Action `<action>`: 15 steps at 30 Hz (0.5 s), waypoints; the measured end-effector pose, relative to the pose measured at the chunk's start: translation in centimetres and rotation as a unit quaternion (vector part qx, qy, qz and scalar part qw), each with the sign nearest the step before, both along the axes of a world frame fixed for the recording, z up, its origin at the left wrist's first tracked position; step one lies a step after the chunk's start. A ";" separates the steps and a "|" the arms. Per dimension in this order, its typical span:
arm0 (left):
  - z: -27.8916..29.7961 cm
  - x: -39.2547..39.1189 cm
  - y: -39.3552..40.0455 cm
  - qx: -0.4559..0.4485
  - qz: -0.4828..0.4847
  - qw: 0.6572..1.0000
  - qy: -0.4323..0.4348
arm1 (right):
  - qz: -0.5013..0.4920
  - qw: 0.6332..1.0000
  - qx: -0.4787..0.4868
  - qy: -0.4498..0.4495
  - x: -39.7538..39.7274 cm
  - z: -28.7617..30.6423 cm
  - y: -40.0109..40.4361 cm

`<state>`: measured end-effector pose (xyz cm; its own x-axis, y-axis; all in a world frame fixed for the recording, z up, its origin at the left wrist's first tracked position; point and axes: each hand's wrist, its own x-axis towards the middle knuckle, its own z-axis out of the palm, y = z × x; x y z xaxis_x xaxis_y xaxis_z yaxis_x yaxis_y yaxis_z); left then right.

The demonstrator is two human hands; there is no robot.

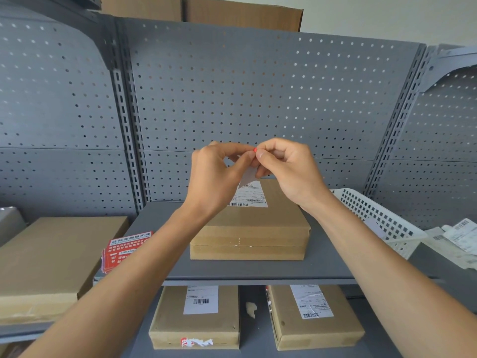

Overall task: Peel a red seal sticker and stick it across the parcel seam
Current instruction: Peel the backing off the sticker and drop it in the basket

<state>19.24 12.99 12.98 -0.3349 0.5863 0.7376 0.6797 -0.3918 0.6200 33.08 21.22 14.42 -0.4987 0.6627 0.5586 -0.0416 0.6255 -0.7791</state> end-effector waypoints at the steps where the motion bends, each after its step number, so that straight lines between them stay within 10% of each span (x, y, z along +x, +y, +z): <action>1: 0.0 0.0 0.0 -0.002 0.000 1.000 0.002 | -0.002 1.000 0.004 0.000 0.0 0.0 0.0; 15: 0.3 -0.2 -0.3 -0.032 0.007 0.998 0.062 | -0.070 0.986 0.137 -0.064 0.5 -0.5 -0.2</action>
<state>19.02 12.66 13.31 -0.2513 0.6303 0.7346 0.7578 -0.3441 0.5544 33.60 20.99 13.94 -0.4908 0.5633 0.6647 0.1476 0.8056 -0.5737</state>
